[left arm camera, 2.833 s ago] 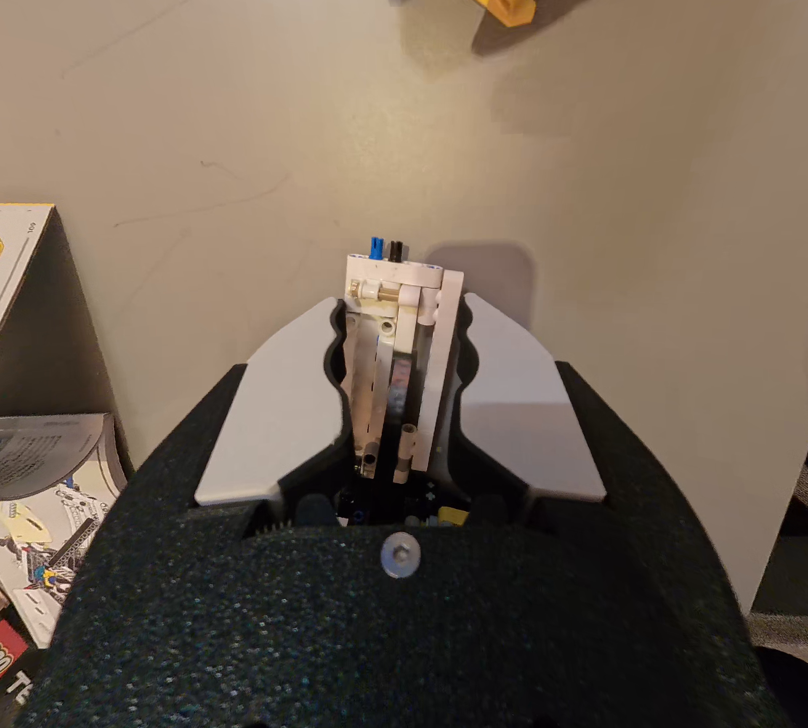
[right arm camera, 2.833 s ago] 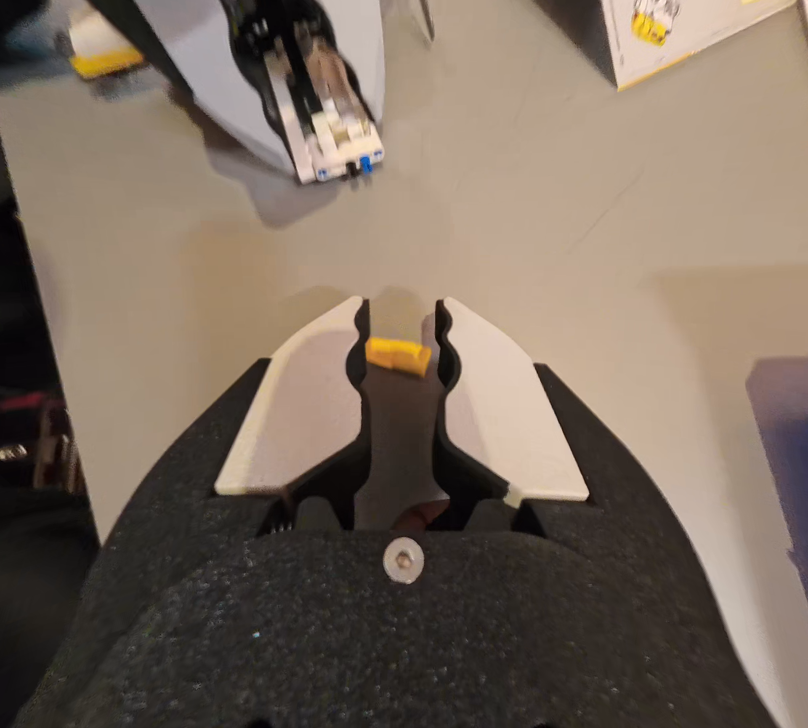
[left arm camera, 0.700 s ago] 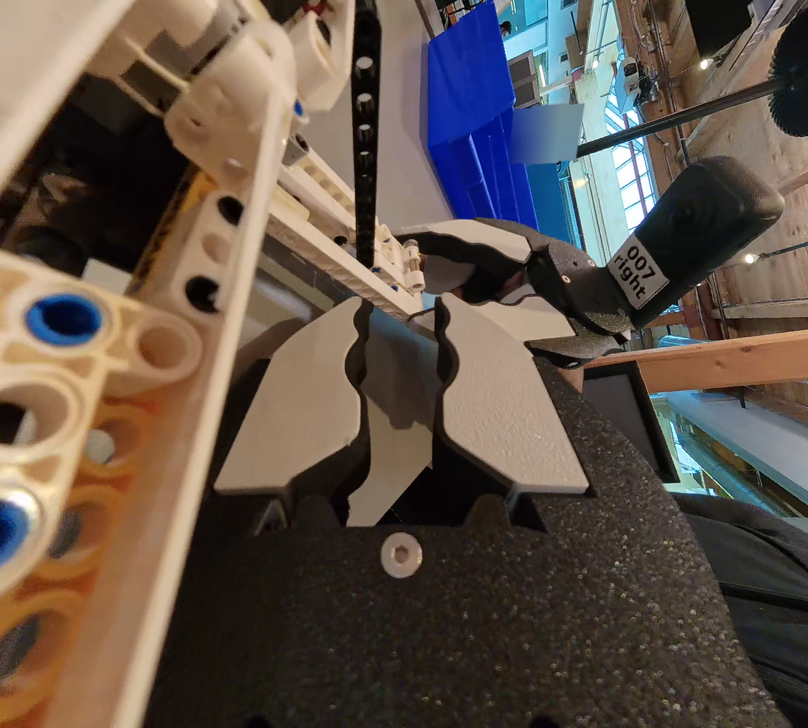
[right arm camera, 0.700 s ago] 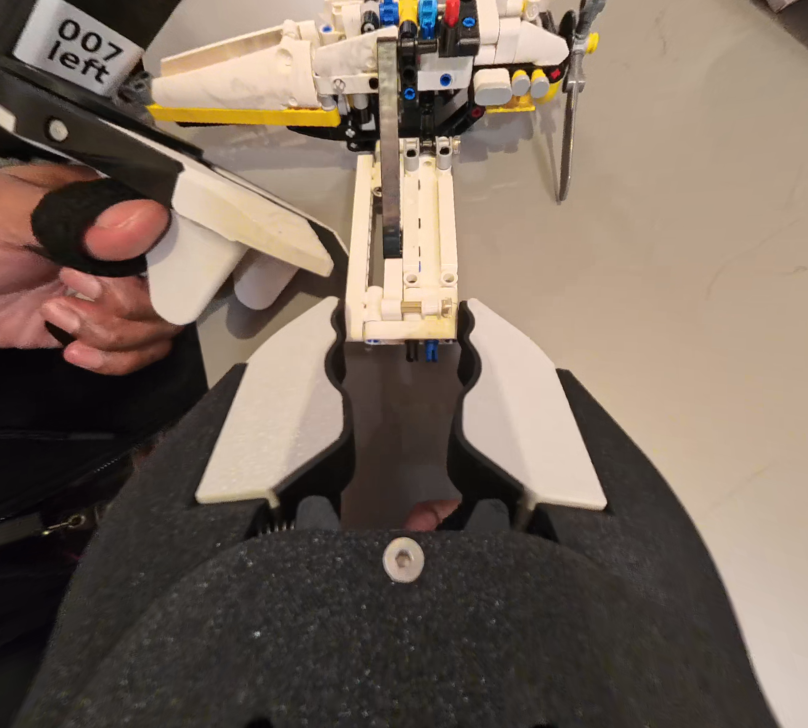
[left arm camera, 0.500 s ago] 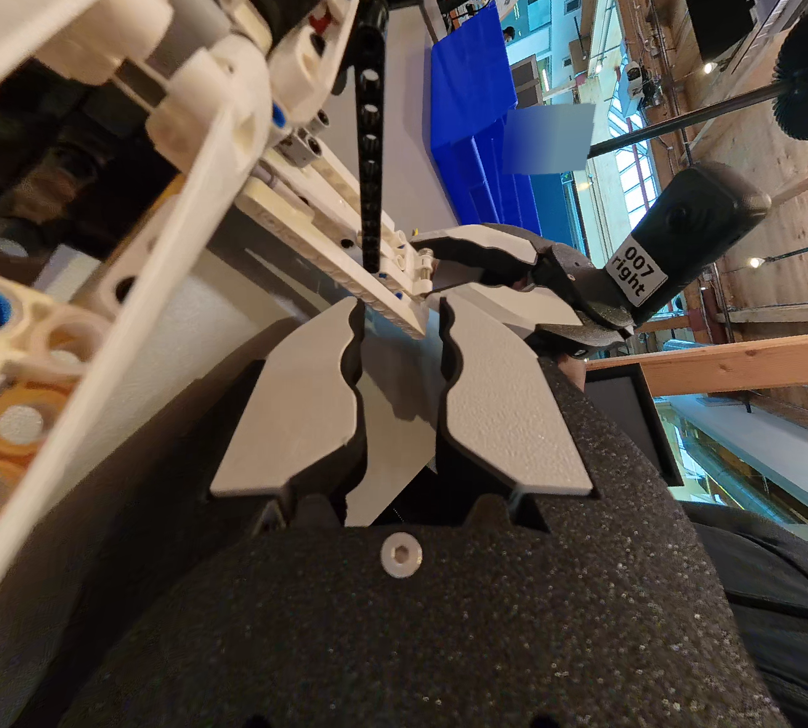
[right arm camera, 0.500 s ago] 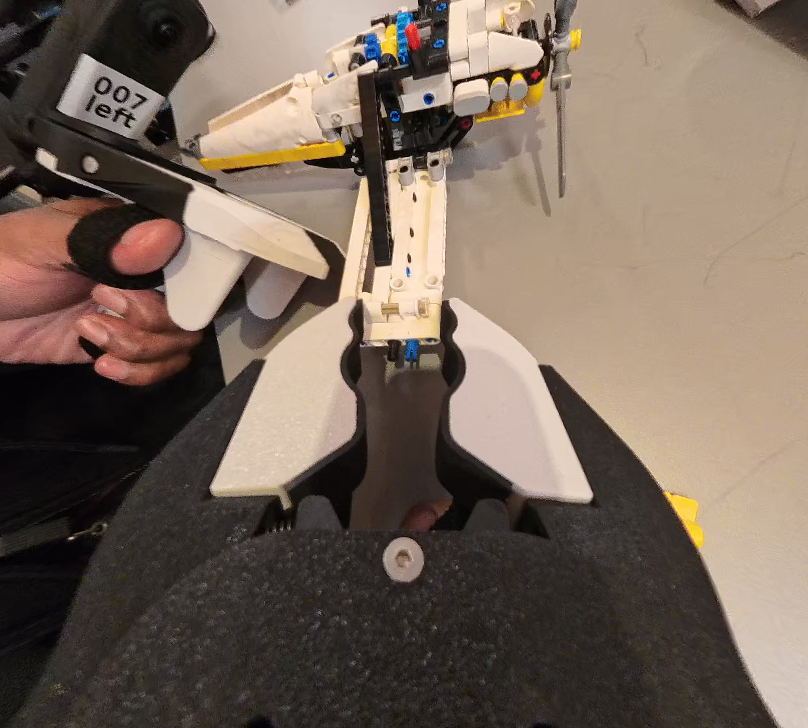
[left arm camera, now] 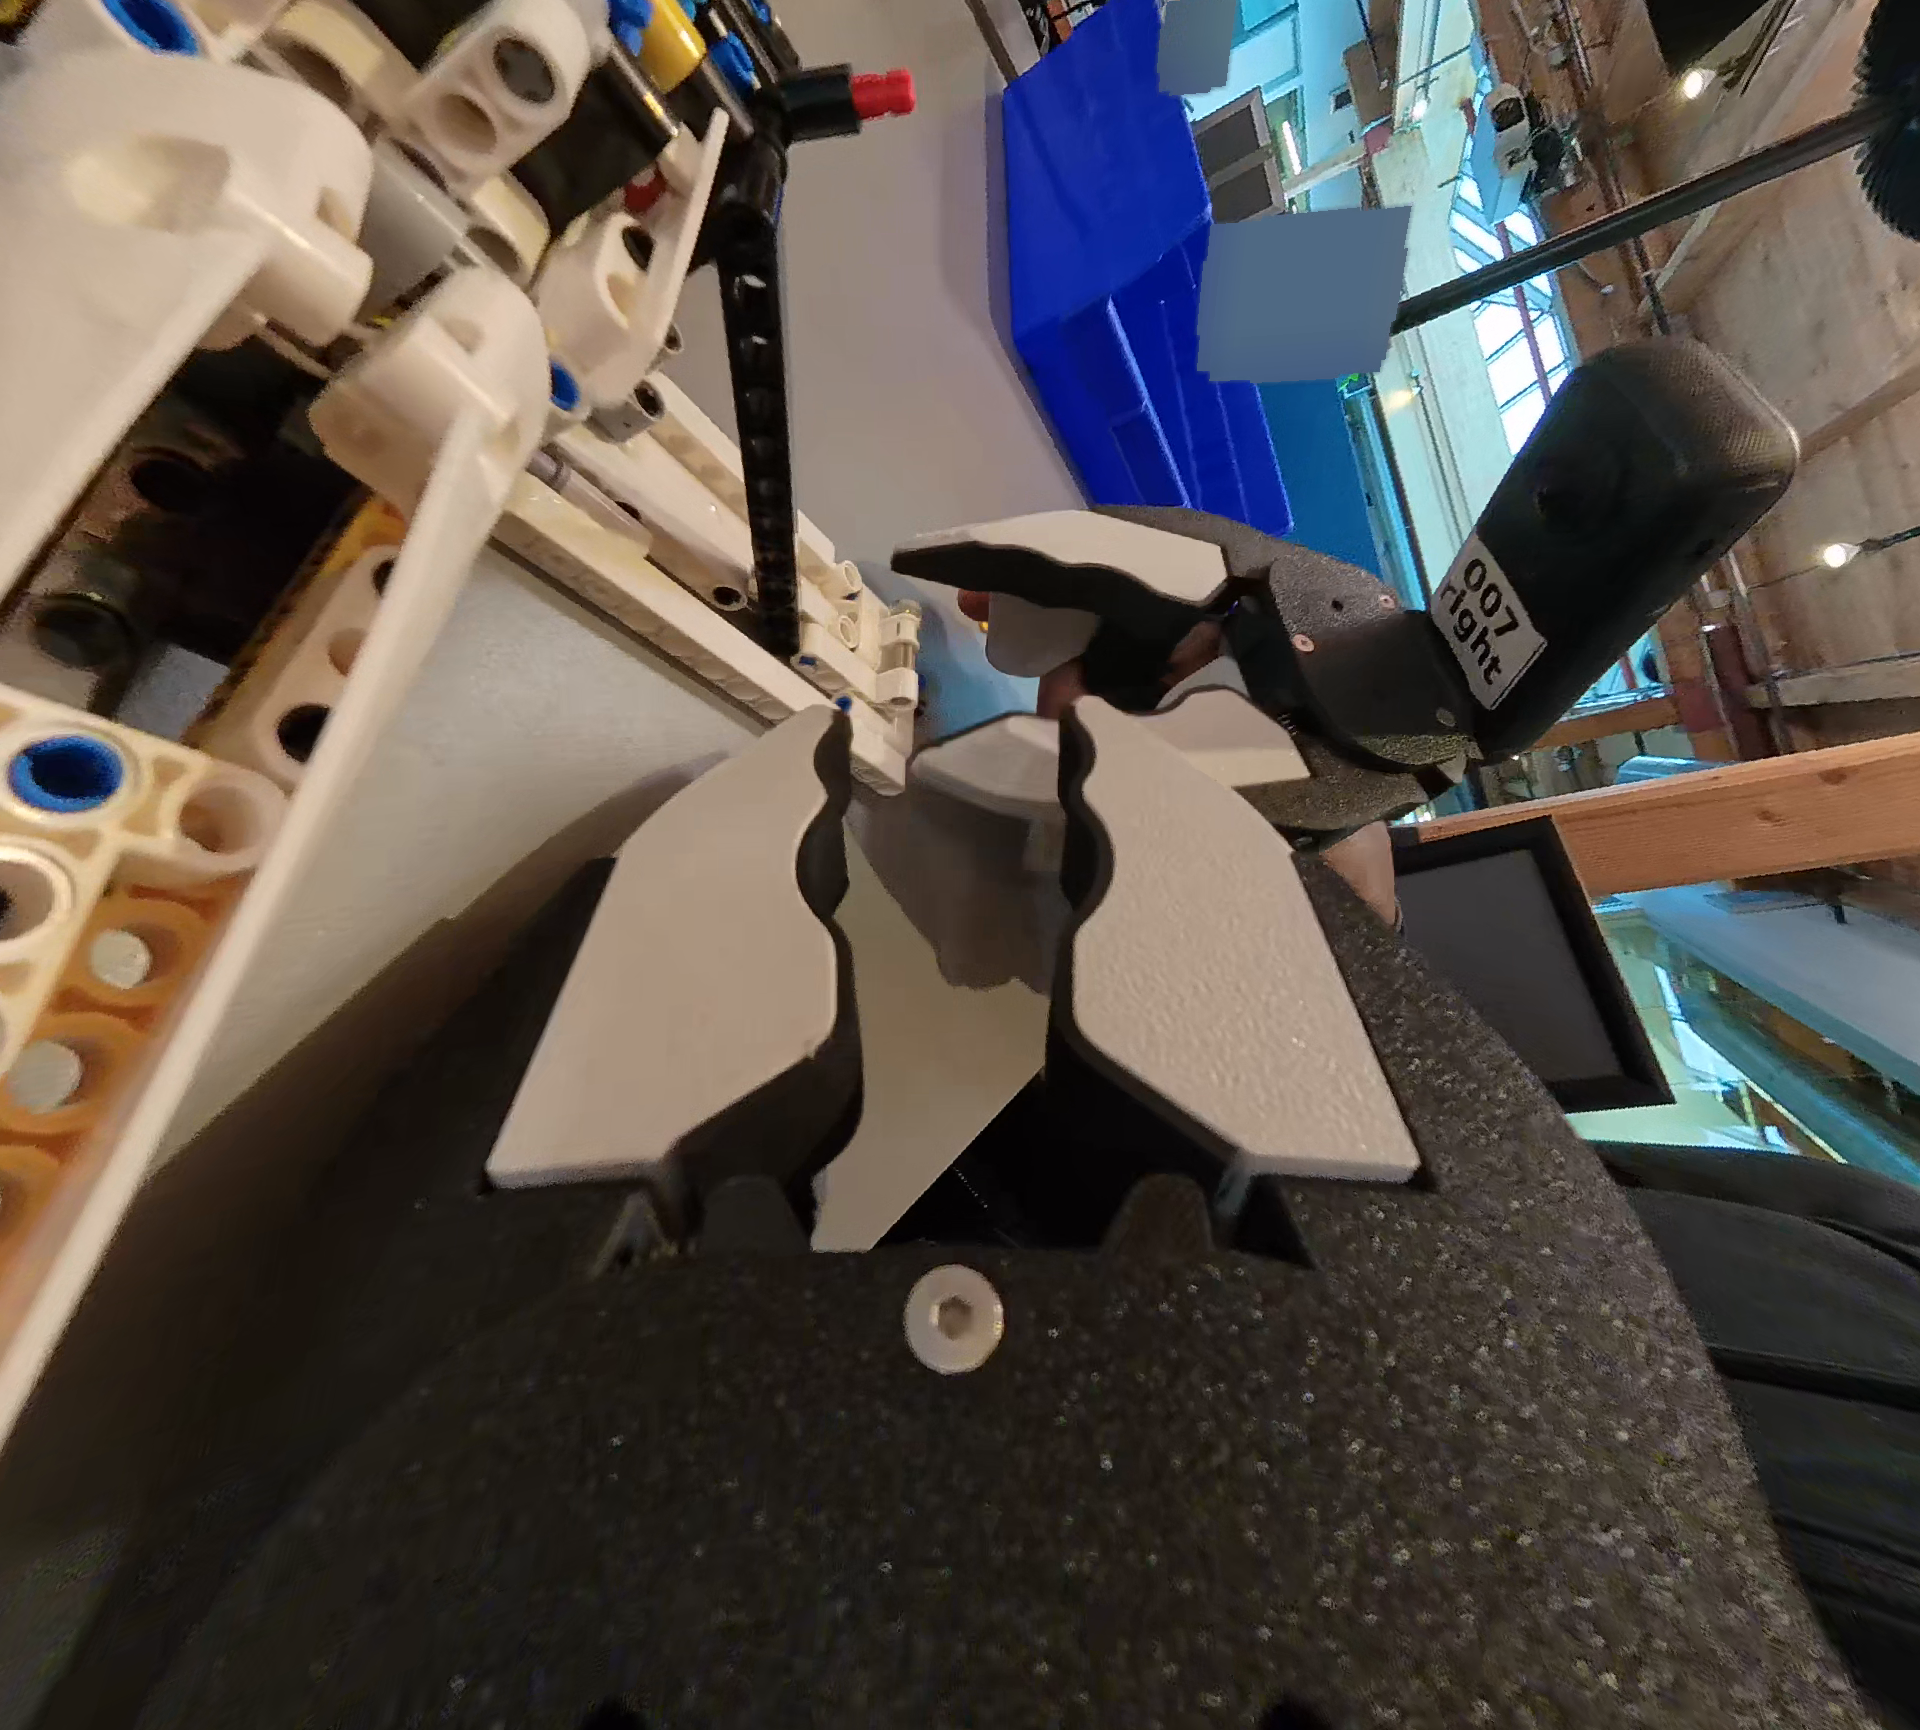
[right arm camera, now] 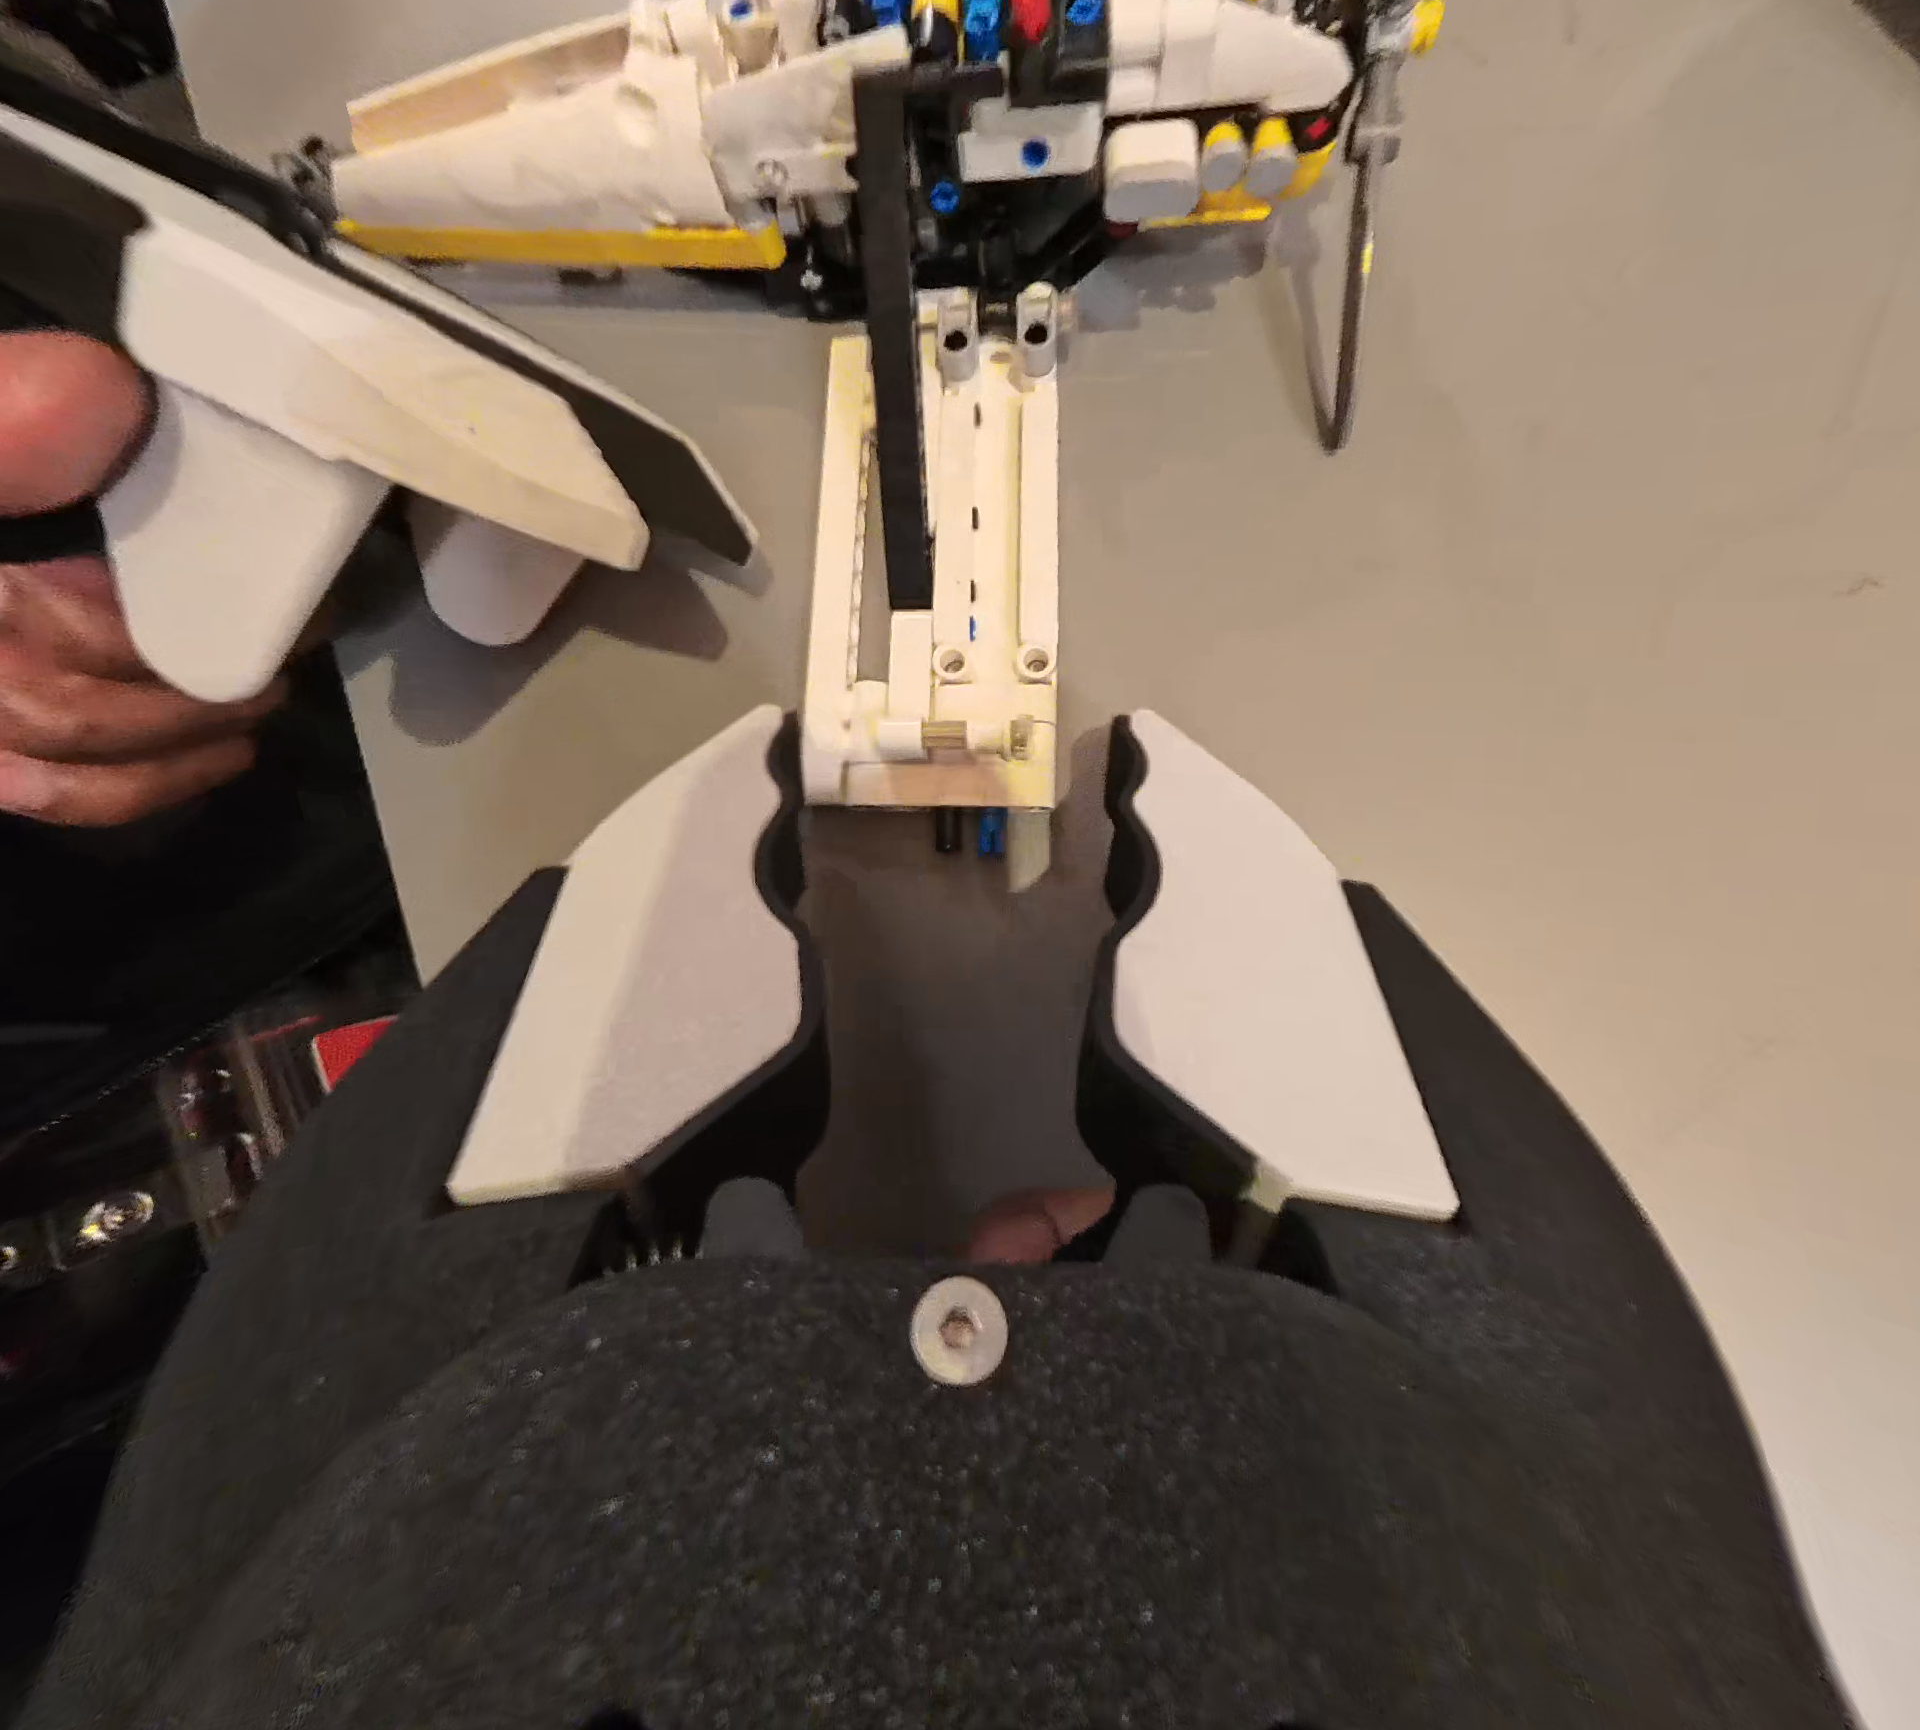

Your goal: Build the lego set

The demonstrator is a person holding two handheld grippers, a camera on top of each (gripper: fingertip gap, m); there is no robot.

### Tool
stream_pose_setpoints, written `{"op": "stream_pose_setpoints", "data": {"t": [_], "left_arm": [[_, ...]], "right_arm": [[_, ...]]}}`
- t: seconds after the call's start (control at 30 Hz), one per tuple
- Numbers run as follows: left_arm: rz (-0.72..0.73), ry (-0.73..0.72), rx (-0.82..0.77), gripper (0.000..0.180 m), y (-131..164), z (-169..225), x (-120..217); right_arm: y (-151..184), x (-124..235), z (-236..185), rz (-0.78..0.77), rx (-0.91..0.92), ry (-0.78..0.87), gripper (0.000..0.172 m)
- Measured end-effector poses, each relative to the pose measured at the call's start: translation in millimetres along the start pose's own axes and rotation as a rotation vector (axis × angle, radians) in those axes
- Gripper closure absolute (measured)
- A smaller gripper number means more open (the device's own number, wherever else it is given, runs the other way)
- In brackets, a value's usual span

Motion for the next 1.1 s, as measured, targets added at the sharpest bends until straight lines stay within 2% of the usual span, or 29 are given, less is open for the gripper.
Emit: {"op": "stream_pose_setpoints", "data": {"t": [0.07,0.17,0.3,0.6,0.7,0.97,1.0,1.07,1.1], "left_arm": [[0.0,-0.005,-0.018,0.14,0.3,0.3,1.7],[-0.008,0.004,-0.025,0.138,1.2,0.8,3.8],[-0.009,0.021,-0.013,0.138,1.3,0.4,6.8],[0.031,0.059,0.08,0.139,-5.0,-2.0,17.7],[0.061,0.047,0.099,0.146,-8.4,-5.2,20.0],[0.128,0.053,0.189,0.152,-20.5,-10.2,20.3],[0.13,0.05,0.199,0.153,-21.0,-11.2,20.6],[0.124,0.039,0.213,0.152,-20.2,-12.2,21.2],[0.125,0.051,0.209,0.152,-19.8,-10.1,21.3]], "right_arm": [[3.0,-5.1,-3.2,-0.042,0.03,0.012,0.105],[4.8,-10.8,-6.8,-0.087,0.071,0.021,0.1],[1.1,-15.9,-5.8,-0.126,0.115,0.058,0.121],[-18.6,-16.6,-9.4,-0.134,0.019,-0.02,0.122],[-26.1,-13.9,-11.5,-0.117,-0.018,-0.046,0.122],[-34.1,-11.2,-21.7,-0.069,-0.028,-0.028,0.123],[-35.1,-10.8,-21.4,-0.057,-0.04,-0.029,0.125],[-37.2,-9.0,-13.5,-0.025,-0.071,0.001,0.152],[-39.0,-7.7,-11.8,-0.004,-0.091,-0.011,0.152]]}}
Point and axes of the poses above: each gripper's, where its closed fingertips meet, x back along the fingers, y out of its underside, z = x × y across the jaws, the point moved 2 cm from there along x, back along the fingers, and after that the axes turned 2 degrees about x, right-handed, at the moved point
